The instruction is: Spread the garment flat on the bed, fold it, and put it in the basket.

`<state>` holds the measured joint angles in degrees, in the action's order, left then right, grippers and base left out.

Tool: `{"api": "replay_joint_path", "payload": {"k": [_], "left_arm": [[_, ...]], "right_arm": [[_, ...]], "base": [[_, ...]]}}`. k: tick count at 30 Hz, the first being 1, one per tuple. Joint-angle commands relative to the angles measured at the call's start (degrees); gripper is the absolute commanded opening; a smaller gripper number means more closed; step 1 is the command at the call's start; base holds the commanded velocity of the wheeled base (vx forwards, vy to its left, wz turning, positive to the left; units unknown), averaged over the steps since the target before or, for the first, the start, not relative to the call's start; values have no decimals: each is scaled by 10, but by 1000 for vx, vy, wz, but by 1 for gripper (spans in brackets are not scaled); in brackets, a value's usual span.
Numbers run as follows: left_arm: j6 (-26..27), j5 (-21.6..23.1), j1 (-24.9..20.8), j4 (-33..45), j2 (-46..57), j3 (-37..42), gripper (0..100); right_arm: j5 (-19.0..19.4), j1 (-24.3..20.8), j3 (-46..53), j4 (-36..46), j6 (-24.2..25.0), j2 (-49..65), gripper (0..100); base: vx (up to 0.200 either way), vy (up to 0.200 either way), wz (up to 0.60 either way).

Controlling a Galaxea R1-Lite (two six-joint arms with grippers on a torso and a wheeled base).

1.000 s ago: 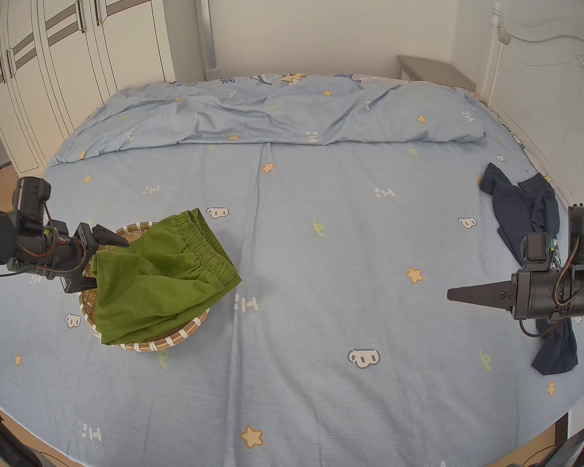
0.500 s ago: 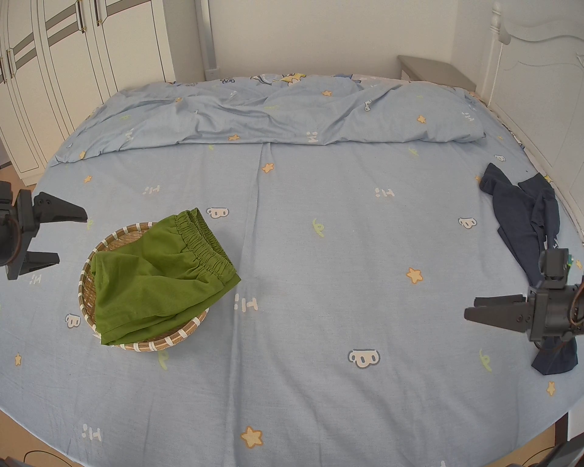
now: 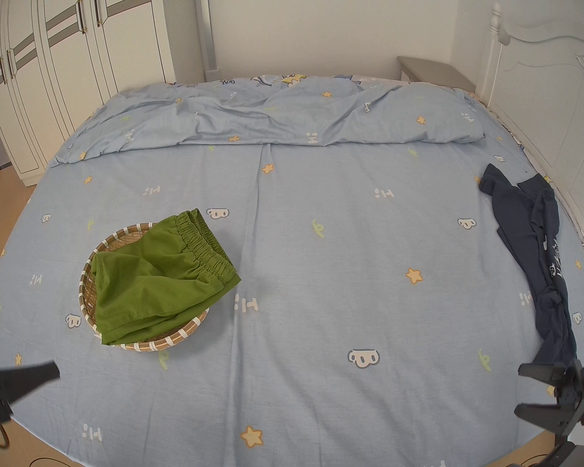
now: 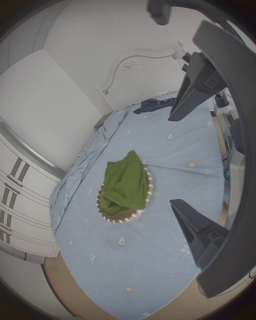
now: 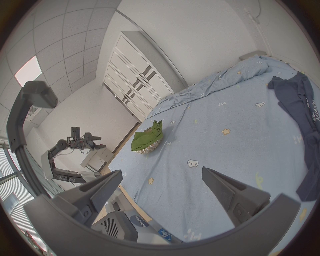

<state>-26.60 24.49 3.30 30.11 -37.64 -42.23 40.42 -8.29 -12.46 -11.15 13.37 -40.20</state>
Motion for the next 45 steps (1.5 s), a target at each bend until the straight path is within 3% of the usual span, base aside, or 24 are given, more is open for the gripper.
{"api": "replay_joint_path", "payload": {"k": [1, 9, 15, 16, 17, 18, 19, 22, 24, 28, 30, 31, 32, 33, 34, 38, 43, 45], "left_arm": [[-6, -3, -10, -8, 182, 134, 100], [-10, -8, -12, -63, 292, 246, 100], [39, -45, -29, -80, 376, 291, 100], [78, -107, -30, -110, 376, 302, 100], [78, -107, -30, -110, 376, 302, 100], [129, -197, -30, -153, 376, 330, 100], [157, -239, -30, -177, 376, 348, 100], [219, -319, -31, -251, 376, 384, 100], [260, -335, -31, -280, 376, 400, 100], [317, -334, -30, -312, 376, 413, 100], [313, -330, -30, -313, 376, 413, 100], [289, -330, -31, -312, 376, 414, 100], [255, -335, -31, -313, 376, 417, 100], [250, -335, -31, -313, 376, 417, 100], [208, -341, -31, -313, 376, 419, 100], [192, -343, -31, -313, 376, 419, 100], [223, -284, -31, -301, 376, 415, 100], [285, -233, -33, -301, 376, 421, 100]], "right_arm": [[-1, 0, 59, 46, 21, 154, 100], [-2, 6, 83, 87, 21, 239, 100], [-6, 7, 108, 104, 29, 326, 100], [-18, 16, 108, 102, 32, 348, 100], [-18, 16, 108, 102, 32, 348, 100], [-65, 46, 108, 103, 24, 351, 100], [-84, 70, 106, 106, 24, 356, 100], [-115, 93, 109, 101, 17, 385, 100], [-174, 86, 110, 99, 10, 392, 100], [-325, 85, 122, 80, -68, 393, 100], [-352, 86, 124, 83, -96, 393, 100], [-392, 86, 124, 94, -142, 393, 100], [-415, 86, 124, 109, -143, 393, 100], [-417, 86, 124, 111, -143, 393, 100], [-418, 86, 124, 119, -130, 393, 100], [-415, 85, 124, 117, -127, 393, 100], [-414, 82, 123, 119, -128, 393, 100], [-414, 80, 122, 119, -128, 391, 100]], "base": [[0, 0, 0], [0, 0, 0], [0, 0, 0], [0, 0, 0], [0, 0, 0], [0, 0, 0], [0, 0, 0], [0, 0, 0], [0, 0, 0], [0, 0, 0], [0, 0, 0], [0, 0, 0], [0, 0, 0], [0, 0, 0], [0, 0, 0], [0, 0, 0], [0, 0, 0], [0, 0, 0]]}}
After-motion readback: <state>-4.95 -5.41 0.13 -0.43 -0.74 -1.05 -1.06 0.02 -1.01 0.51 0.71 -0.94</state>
